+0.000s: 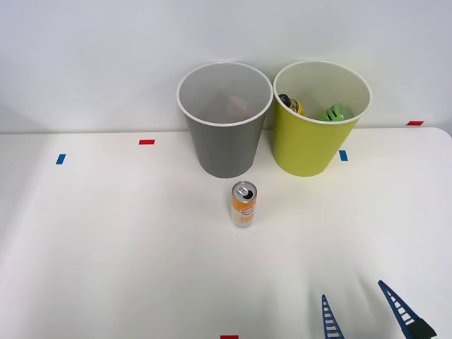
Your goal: Put cans in the gray bin, plastic bottles in the light green bin
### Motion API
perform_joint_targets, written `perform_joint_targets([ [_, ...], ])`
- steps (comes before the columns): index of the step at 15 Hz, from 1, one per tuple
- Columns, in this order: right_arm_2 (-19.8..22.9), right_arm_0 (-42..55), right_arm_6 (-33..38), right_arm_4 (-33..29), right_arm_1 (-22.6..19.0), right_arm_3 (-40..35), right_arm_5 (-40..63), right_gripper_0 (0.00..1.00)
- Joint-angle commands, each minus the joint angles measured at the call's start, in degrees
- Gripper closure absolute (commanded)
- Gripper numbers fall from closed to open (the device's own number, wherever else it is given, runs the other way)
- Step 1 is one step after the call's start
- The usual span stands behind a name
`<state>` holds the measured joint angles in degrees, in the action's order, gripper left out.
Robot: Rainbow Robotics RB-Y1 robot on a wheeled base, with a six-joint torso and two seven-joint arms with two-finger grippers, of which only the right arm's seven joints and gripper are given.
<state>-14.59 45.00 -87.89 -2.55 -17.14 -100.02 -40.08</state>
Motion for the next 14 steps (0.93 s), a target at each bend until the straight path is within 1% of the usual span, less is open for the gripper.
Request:
perform_joint_targets([
  [1,0.0,0.0,0.0,0.0,0.0,0.0,0.0,0.0],
  [5,0.0,0.0,0.0,0.0,0.0,0.0,0.0,0.0],
  [6,-0.26,-0.44,0.0,0.0,0.26,2.11,0.79,0.0],
  [8,-1.41,-1.32,-0.35,1.32,-0.44,2.28,0.35,0.0],
  [10,-3.16,-3.34,-0.44,2.55,-3.25,1.23,0.35,0.0],
  [14,-8.97,-10.99,-0.09,5.45,-12.13,0.97,0.35,0.0],
])
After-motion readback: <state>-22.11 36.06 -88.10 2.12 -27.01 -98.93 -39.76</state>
